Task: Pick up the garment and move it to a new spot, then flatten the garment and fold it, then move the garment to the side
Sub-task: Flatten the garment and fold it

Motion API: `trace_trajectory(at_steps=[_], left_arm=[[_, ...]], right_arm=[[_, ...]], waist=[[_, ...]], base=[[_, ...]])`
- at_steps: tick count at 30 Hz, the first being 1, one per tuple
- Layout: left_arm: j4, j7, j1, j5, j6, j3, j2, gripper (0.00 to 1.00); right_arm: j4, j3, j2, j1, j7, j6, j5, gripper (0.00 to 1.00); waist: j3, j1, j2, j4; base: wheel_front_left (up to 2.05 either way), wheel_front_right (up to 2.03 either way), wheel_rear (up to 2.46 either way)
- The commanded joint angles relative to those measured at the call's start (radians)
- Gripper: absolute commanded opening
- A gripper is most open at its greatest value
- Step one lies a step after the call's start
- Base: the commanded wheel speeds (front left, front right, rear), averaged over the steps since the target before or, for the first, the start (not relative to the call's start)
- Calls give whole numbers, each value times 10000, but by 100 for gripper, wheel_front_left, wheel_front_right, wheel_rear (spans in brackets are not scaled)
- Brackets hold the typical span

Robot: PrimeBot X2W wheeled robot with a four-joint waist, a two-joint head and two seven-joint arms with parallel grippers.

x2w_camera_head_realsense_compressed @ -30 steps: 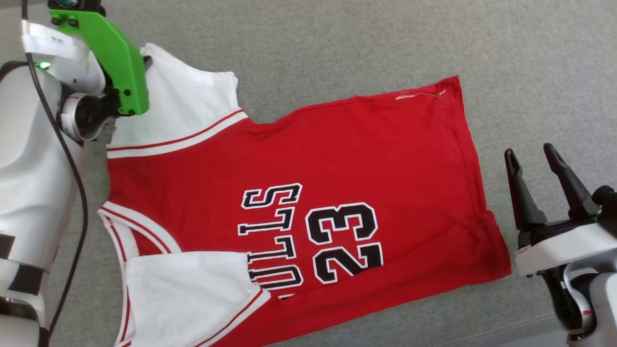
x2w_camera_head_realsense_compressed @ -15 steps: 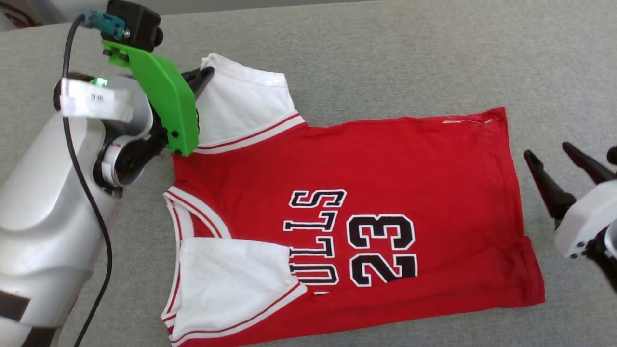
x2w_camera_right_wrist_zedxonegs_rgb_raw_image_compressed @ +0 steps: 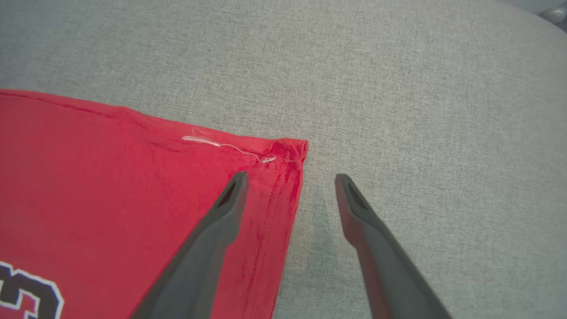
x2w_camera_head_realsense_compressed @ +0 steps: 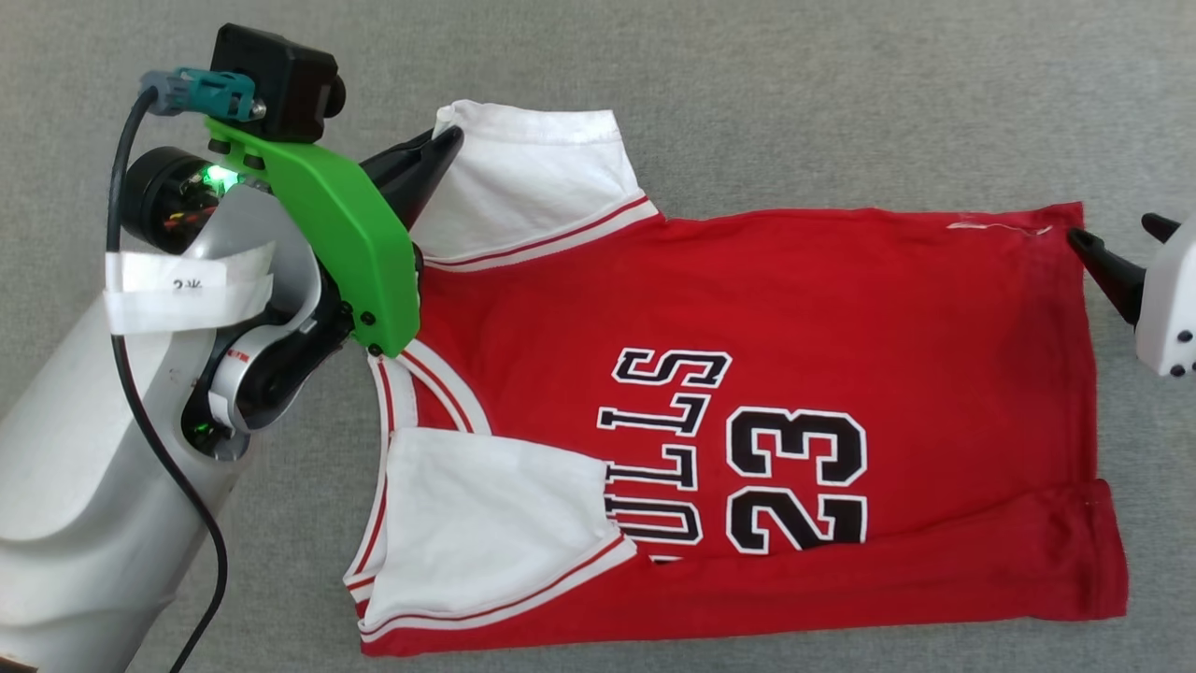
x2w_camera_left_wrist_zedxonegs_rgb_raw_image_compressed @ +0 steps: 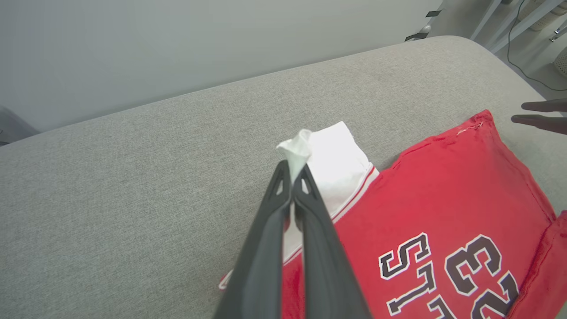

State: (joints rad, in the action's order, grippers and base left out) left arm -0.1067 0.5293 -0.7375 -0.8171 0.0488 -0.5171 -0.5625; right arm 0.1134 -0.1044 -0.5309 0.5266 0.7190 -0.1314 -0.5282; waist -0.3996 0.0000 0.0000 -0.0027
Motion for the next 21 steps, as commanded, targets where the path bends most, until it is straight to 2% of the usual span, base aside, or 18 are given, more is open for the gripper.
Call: trace_trajectory(at_steps=[1,10,15,16,17,18,21], left_arm=[[-80,-84,186,124,47,3,-48,0],[-195,-341,50,223,-102,-147,148,0],[-25,-430,-1,205,-204,-208,220,0],[28,-446,-9,196,-230,-219,229,0],[75,-459,-12,189,-249,-227,234,0],[138,-474,-9,181,-270,-235,236,0],[327,-527,26,175,-300,-248,225,0]], right_arm=[[227,-39,39,314,63,7,31,100],[1492,-456,25,998,181,7,259,100],[2005,-1045,-160,933,147,7,359,99],[2098,-1132,-166,913,99,7,295,54],[2158,-1197,-168,906,34,7,250,16],[2231,-1269,-167,904,-52,7,196,0],[2403,-1377,-165,922,-410,7,81,0]], waist=[[-402,0,0,290],[-857,0,0,663],[-889,0,0,777],[-871,0,0,795],[-845,0,0,804],[-804,0,0,807],[-649,0,0,797]], base=[[0,0,0],[0,0,0],[0,0,0],[0,0,0],[0,0,0],[0,0,0],[0,0,0]])
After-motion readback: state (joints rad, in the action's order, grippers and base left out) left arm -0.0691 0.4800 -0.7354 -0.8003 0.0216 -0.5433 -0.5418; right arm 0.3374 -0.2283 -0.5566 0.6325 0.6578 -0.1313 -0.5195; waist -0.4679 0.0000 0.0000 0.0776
